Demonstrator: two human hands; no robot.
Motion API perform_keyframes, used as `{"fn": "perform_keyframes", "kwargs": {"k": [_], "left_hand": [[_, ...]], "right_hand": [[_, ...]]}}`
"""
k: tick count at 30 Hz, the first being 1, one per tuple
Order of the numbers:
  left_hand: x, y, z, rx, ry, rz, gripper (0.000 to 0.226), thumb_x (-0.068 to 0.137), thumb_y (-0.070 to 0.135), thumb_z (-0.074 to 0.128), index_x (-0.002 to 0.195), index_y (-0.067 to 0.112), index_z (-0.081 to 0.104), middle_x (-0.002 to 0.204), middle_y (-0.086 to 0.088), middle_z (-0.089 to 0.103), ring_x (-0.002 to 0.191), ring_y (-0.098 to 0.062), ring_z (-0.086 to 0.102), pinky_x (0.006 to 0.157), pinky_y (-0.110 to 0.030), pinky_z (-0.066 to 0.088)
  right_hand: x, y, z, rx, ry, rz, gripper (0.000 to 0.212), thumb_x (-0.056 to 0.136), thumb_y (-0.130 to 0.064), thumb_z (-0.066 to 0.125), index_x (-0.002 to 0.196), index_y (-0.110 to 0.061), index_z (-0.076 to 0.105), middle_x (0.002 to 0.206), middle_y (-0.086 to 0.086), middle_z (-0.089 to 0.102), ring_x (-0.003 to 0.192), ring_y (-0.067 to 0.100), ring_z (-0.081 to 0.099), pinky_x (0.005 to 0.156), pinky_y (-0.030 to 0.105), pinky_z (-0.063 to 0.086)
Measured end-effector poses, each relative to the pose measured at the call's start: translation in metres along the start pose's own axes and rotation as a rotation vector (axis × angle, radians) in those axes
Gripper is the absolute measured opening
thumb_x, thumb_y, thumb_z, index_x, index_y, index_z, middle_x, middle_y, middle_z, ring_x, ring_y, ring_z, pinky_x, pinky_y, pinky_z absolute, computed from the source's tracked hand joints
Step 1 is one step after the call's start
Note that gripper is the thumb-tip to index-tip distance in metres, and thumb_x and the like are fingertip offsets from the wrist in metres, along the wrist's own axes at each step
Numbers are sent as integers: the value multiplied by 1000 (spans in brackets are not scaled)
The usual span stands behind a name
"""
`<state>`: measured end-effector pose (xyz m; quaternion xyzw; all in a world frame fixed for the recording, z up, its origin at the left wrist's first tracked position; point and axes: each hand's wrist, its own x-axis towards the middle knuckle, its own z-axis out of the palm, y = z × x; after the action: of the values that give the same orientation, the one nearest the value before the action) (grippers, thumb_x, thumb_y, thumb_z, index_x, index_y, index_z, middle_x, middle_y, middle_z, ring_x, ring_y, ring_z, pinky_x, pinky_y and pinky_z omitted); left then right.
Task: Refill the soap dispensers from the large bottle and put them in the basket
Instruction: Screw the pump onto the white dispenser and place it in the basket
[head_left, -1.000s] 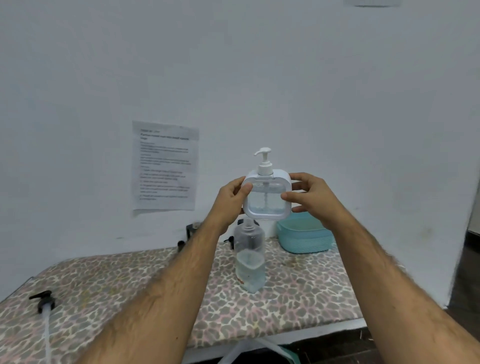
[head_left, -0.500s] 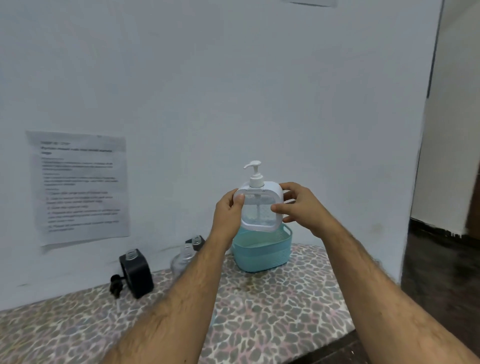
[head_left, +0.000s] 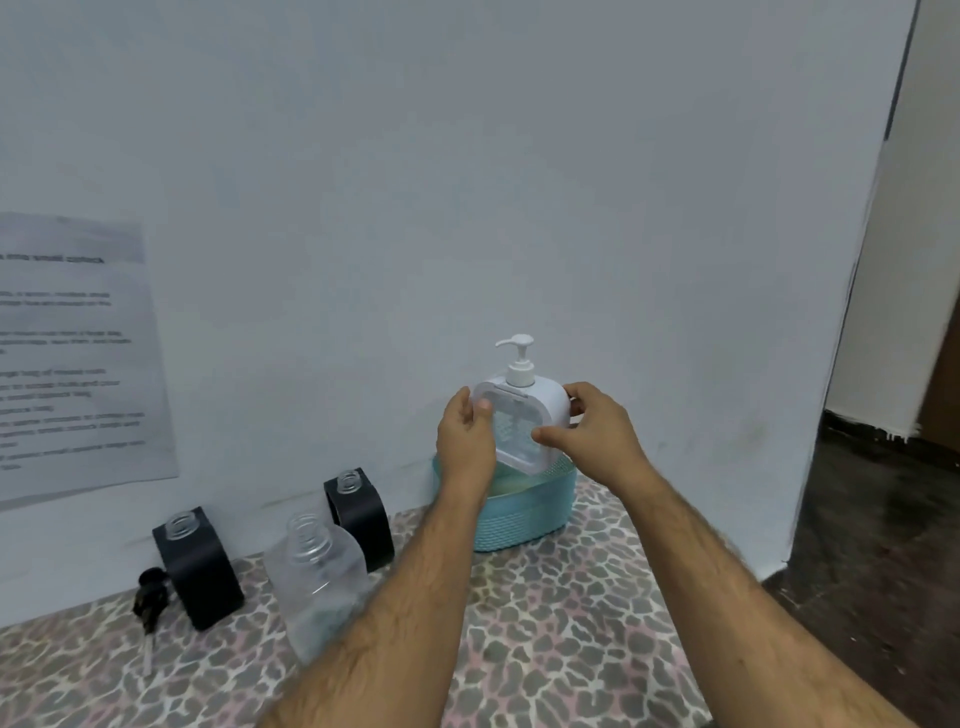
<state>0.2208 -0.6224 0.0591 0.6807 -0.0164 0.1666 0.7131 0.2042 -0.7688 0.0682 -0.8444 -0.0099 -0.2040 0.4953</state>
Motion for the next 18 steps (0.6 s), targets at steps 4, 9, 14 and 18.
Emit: {"fn": "perform_keyframes", "kwargs": {"k": [4, 9, 14, 18], "left_hand": [[0, -21, 3, 146, -63, -25, 50, 103, 22, 50, 150, 10, 38, 153, -4, 43, 139, -17, 42, 103, -20, 33], [2, -33, 5, 408, -125, 85, 41, 102, 16, 51, 142, 13, 51, 143, -3, 56, 121, -7, 51, 95, -19, 37], [3, -40, 5, 630, -165, 116, 34, 101, 11, 50, 134, 11, 58, 134, -5, 63, 109, -11, 56, 78, -12, 29], [1, -53, 2, 875, -227, 132, 35, 102, 19, 49, 137, 13, 54, 134, -4, 61, 121, -22, 56, 91, -28, 40]], "right_hand": [[9, 14, 16, -71, 75, 53, 56, 73, -27, 85, 121, -16, 57, 109, -2, 63, 93, 16, 59, 65, 21, 44], [18, 26, 34, -244, 120, 88, 54, 74, -34, 82, 116, -12, 55, 109, 4, 66, 94, 23, 63, 71, 29, 48], [24, 34, 46, -418, 112, 111, 53, 76, -38, 79, 111, -9, 52, 106, 8, 67, 94, 28, 64, 66, 29, 43], [23, 45, 56, -468, 125, 107, 50, 77, -39, 77, 108, -8, 51, 102, 9, 69, 95, 29, 65, 85, 38, 49]]}}
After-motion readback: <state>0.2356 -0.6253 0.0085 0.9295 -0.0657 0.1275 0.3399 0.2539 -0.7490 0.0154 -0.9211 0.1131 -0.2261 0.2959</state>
